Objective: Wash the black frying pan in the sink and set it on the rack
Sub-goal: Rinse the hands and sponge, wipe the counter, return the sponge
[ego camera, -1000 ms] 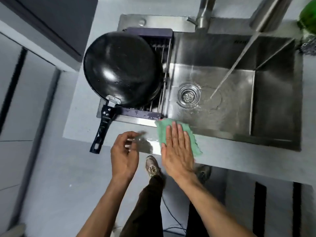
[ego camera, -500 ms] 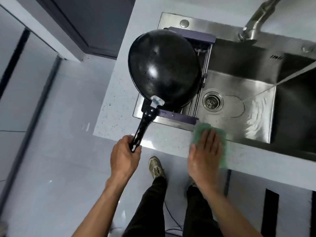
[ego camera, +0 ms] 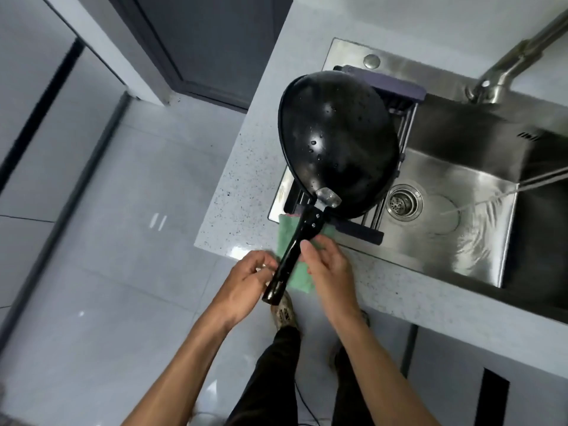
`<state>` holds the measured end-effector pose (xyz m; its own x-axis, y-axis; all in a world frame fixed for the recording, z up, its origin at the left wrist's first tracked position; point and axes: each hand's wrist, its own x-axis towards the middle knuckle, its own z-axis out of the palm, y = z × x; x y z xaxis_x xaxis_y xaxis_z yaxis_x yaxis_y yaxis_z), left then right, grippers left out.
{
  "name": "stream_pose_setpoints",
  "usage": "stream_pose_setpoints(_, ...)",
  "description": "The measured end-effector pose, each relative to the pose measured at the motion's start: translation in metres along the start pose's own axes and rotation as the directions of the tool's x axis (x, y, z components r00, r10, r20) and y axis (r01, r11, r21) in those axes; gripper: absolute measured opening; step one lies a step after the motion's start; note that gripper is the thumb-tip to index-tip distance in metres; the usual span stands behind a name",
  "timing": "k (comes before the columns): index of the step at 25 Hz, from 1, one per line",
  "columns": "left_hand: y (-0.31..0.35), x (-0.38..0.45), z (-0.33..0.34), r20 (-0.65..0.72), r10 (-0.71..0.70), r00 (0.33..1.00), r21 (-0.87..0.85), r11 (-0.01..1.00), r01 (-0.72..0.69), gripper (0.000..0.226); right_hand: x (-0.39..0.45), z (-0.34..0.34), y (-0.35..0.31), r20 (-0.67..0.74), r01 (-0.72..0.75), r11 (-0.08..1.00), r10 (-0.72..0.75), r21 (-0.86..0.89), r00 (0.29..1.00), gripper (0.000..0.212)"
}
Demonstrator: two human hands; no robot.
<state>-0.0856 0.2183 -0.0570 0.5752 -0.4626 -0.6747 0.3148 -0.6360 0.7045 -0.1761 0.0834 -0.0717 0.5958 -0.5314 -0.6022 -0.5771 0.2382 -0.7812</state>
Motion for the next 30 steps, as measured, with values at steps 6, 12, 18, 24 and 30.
stream_pose_setpoints(6,-0.025,0.016,-0.001,0.173,0.316,0.933,0.290,0.889,-0.355,0.032,0.014,0.021,-0.014,0.022,-0.079,0.995,0.080,-0.064,0.997,0.005)
stream_pose_setpoints(12,-0.006,0.036,-0.022,-0.333,0.404,0.852,0.836,0.544,0.069,0.029,0.019,0.027,-0.017,-0.117,-0.106,0.982,0.089,-0.153,0.989,0.009)
stream_pose_setpoints(18,-0.014,0.035,0.001,-0.109,0.286,0.952,0.861,0.506,-0.054,0.059,0.017,0.032,-0.028,-0.179,-0.157,0.806,0.064,-0.571,0.982,0.021)
stream_pose_setpoints(24,0.029,0.104,-0.072,-0.055,0.447,0.893,0.893,0.421,-0.156,0.043,0.015,0.023,-0.034,-0.090,-0.062,0.650,-0.010,-0.757,0.996,0.047)
stream_pose_setpoints(30,0.011,0.091,-0.037,-0.029,0.218,0.976,0.910,0.410,-0.064,0.055,0.045,0.006,-0.049,0.087,0.244,0.496,-0.318,-0.833,0.944,0.037)
